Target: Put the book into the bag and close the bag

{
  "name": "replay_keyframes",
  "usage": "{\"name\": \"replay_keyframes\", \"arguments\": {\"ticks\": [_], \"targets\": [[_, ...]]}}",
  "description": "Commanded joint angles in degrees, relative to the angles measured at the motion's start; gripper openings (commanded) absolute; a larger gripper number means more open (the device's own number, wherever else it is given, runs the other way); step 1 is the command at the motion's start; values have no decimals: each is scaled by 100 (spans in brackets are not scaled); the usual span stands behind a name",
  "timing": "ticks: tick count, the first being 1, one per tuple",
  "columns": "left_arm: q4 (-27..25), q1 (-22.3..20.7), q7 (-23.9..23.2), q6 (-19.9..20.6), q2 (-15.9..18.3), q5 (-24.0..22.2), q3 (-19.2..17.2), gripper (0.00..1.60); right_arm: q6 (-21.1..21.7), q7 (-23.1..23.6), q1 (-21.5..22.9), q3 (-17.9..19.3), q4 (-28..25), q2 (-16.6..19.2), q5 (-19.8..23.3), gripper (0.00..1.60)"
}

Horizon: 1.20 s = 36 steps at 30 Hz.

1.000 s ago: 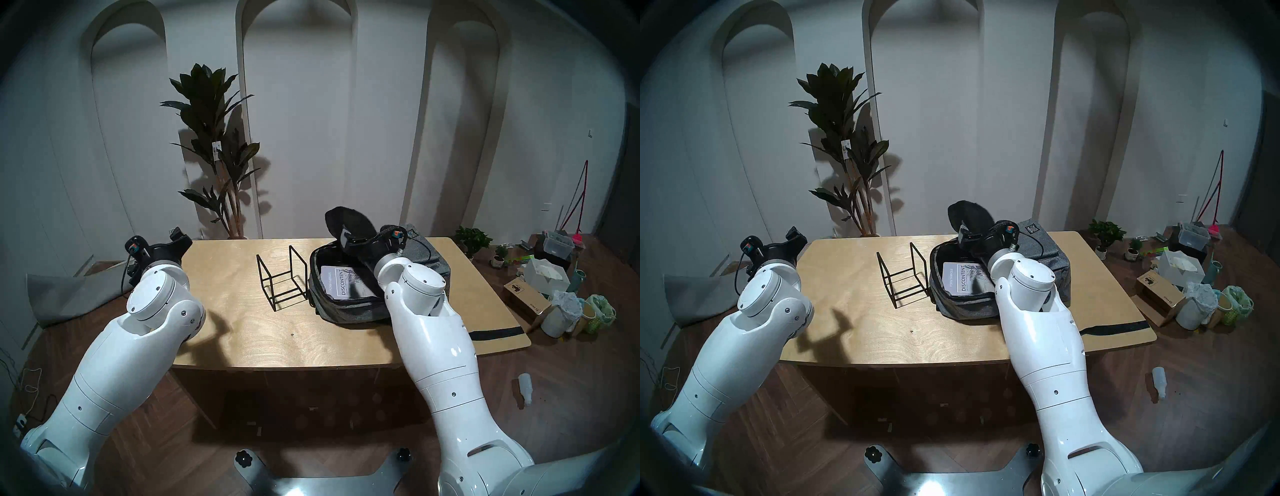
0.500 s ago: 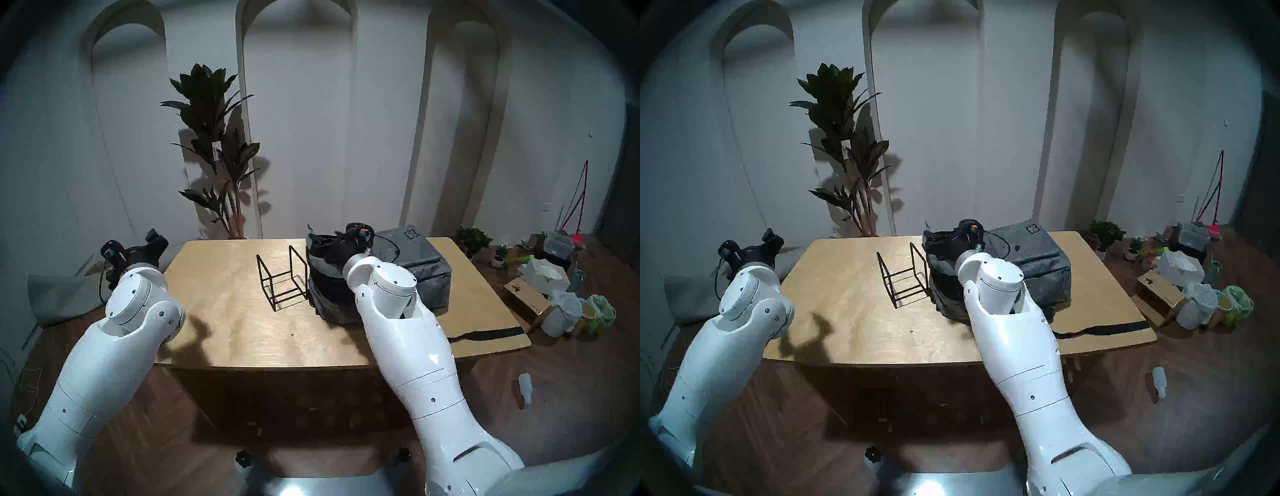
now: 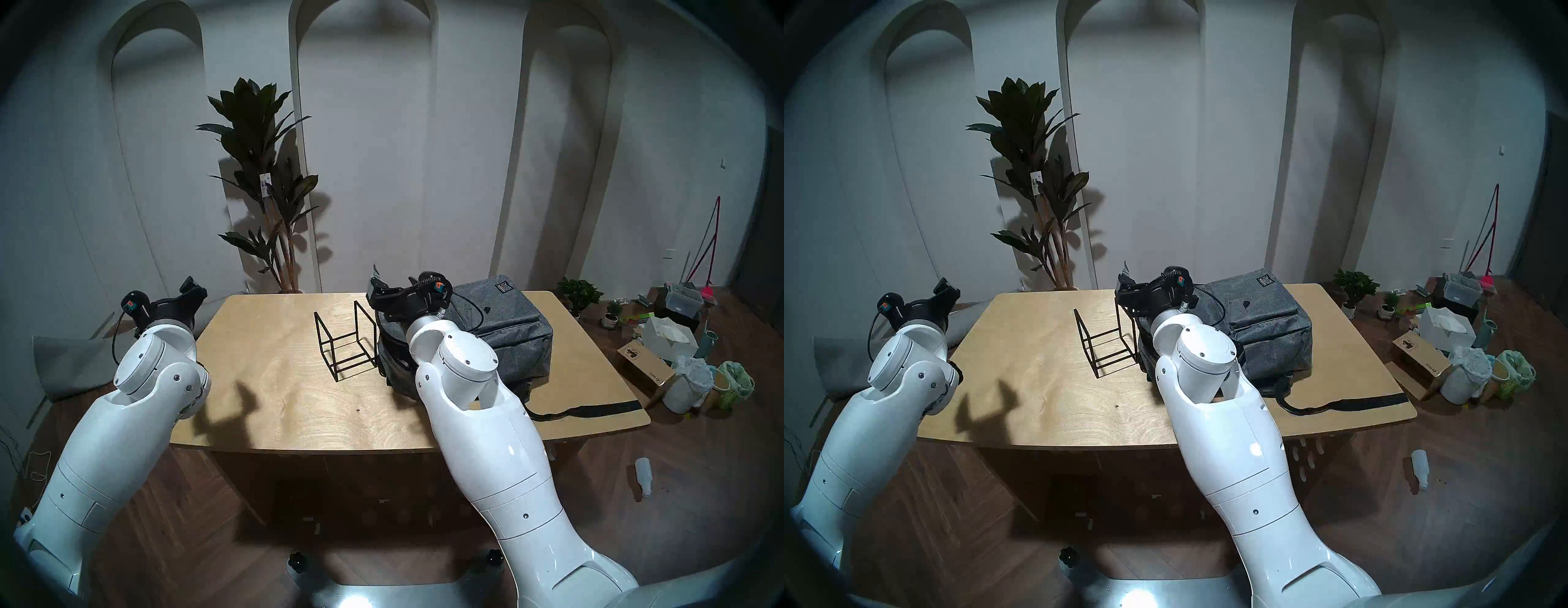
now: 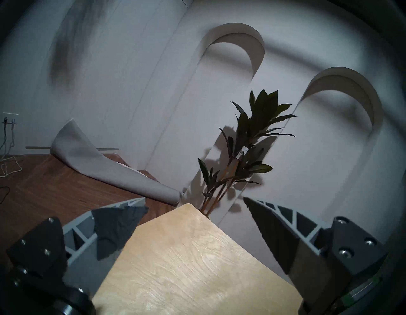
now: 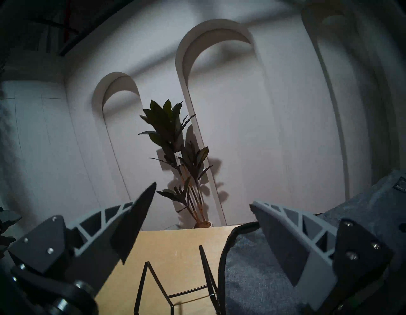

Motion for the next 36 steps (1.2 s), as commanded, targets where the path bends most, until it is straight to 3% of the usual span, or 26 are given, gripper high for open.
{"name": "replay_keyframes", "arguments": {"ticks": [1,6,11,17,25,31,36], "targets": [[183,62,-676,-49,382,-241,-228,160,-668,-208,-191,56,-27,89,-322,160],[519,78,-1207,-62,508,-290,-139,160,-1124,-226,11,99,216,245,-584,160],[892,-188,-1669,-75,487,-333,145,160,-1339,-320,263,198,557,210,-673,160],[1293,-653,-2222,0,410,-269,554,160,-1161,-340,574,276,874,194,-656,160],[1662,-959,-2864,-26,265,-214,726,160,-929,-315,872,367,1200,188,-609,160],[2246,-1350,-3503,-166,-129,-34,934,160,-722,-131,1015,392,1400,267,-569,160],[2506,-1531,-3696,-265,-350,141,1028,160,-612,-19,1035,423,1411,292,-506,160]]}}
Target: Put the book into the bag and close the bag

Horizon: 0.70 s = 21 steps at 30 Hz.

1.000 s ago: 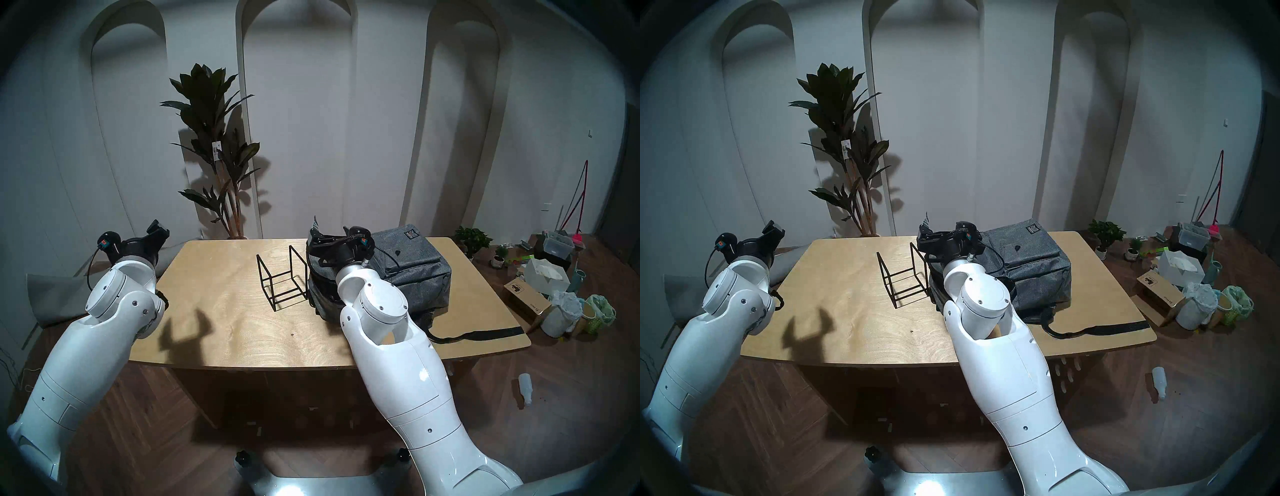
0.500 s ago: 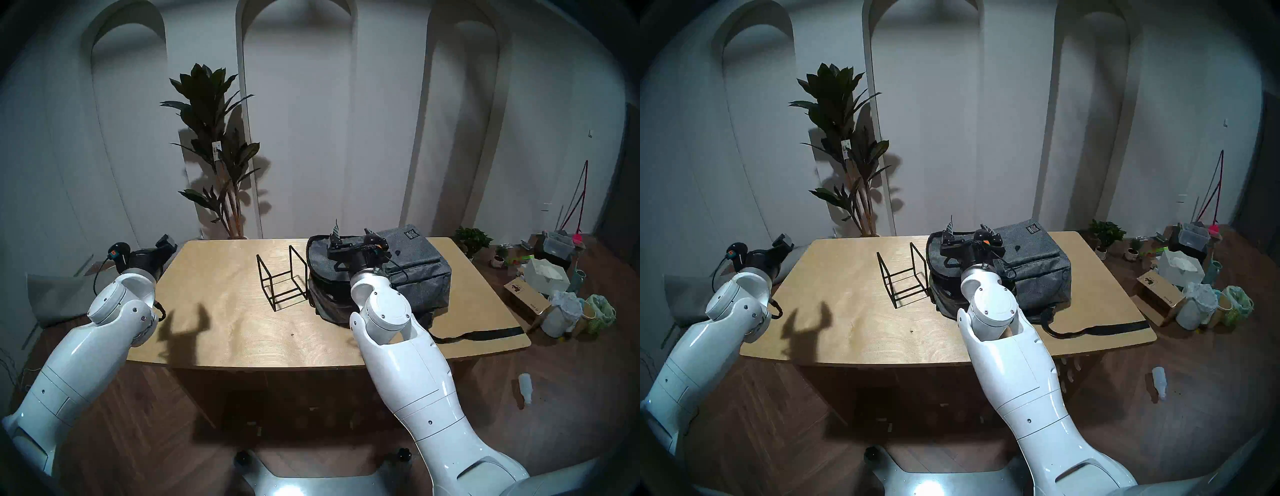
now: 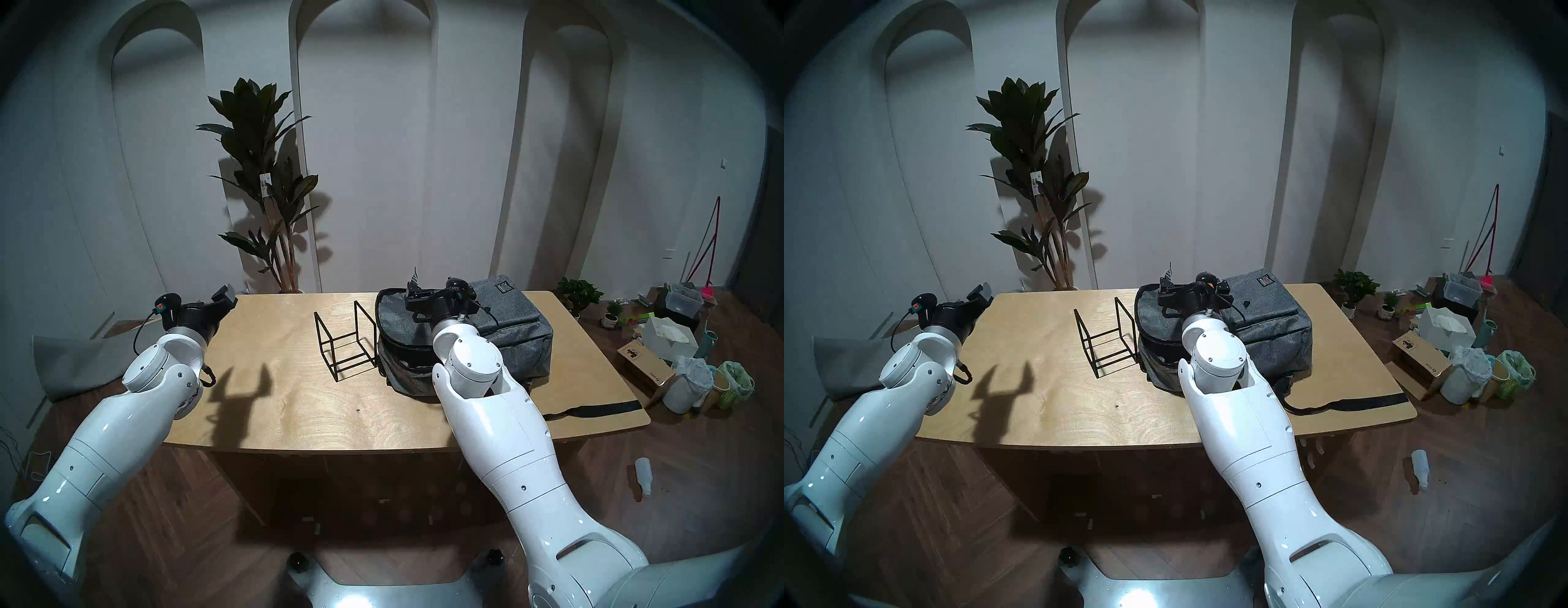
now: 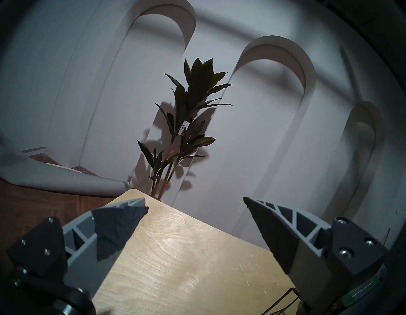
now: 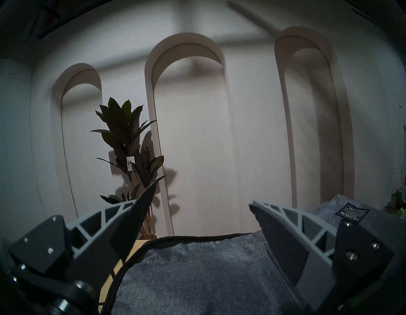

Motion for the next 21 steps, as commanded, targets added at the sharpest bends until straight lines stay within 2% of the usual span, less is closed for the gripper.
{"name": "replay_keyframes", "arguments": {"ticks": [1,7,13,17,19,21], "targets": [[333,-646,-402,-212,-400,256,69,160,112,229,263,17,-96,72,79,160],[704,-923,-591,-354,-648,423,189,160,223,413,252,66,-108,195,161,160],[951,-1097,-779,-451,-648,622,342,160,291,572,206,73,-148,313,209,160],[1015,-1136,-619,-598,-518,1224,580,160,251,634,143,51,-202,366,199,160],[1035,-1155,-462,-636,-332,1821,826,160,216,646,94,57,-226,369,224,160],[1013,-1151,-392,-622,-240,2119,947,160,187,658,74,51,-230,388,221,160]]}}
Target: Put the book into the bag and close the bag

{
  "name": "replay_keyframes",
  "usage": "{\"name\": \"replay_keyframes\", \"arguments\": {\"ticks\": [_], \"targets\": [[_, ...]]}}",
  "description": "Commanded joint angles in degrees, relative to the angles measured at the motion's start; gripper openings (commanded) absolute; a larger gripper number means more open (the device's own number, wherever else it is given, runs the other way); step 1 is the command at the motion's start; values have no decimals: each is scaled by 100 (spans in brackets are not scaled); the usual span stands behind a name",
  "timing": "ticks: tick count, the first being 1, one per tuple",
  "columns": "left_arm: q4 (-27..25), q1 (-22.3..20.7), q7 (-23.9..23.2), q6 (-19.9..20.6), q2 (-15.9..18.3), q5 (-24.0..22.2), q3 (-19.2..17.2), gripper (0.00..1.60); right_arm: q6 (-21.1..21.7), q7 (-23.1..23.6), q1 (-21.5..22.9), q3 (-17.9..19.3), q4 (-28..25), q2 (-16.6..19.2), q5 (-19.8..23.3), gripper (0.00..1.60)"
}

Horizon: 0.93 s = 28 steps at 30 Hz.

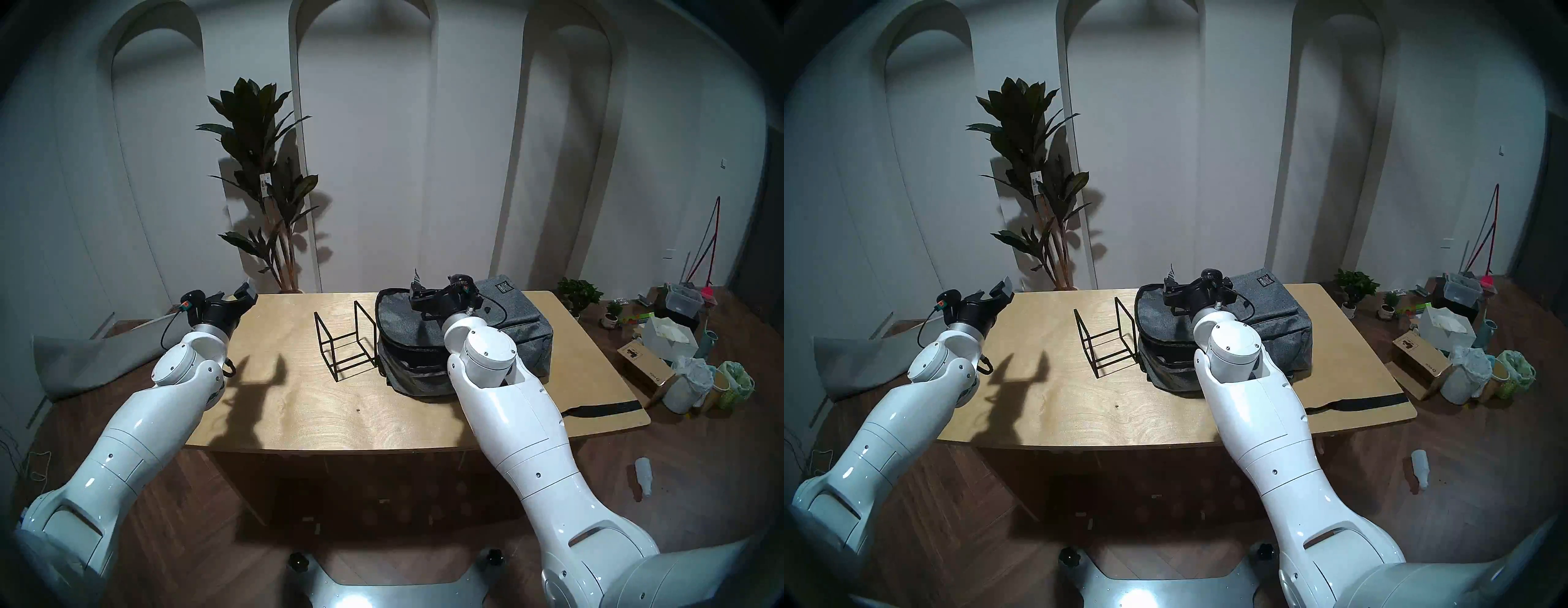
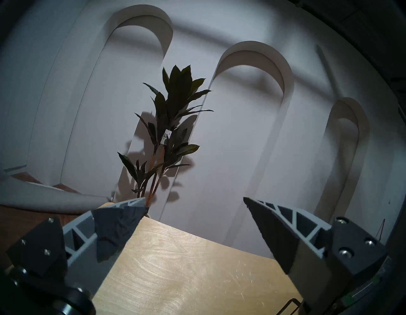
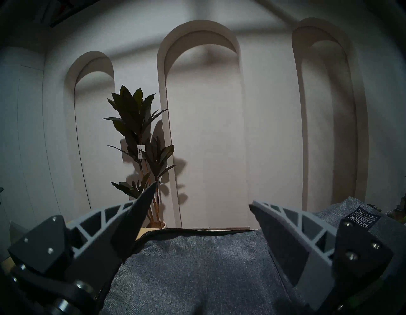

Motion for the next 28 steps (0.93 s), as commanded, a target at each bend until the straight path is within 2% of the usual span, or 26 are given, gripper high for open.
{"name": "replay_keyframes", "arguments": {"ticks": [1,4,5,9,28], "targets": [[-116,-299,286,-108,362,1098,322,160,-139,74,-41,-27,-201,32,-2,160],[-197,-292,420,-4,404,1236,372,160,-150,64,-67,-42,-229,47,-18,160],[-284,-283,506,161,479,1357,425,160,-179,32,-92,-79,-262,67,-72,160],[-341,-282,670,221,480,1496,453,160,-216,4,-114,-106,-287,75,-86,160],[-432,-270,837,384,478,1604,451,160,-245,-45,-126,-129,-298,83,-110,160]]}}
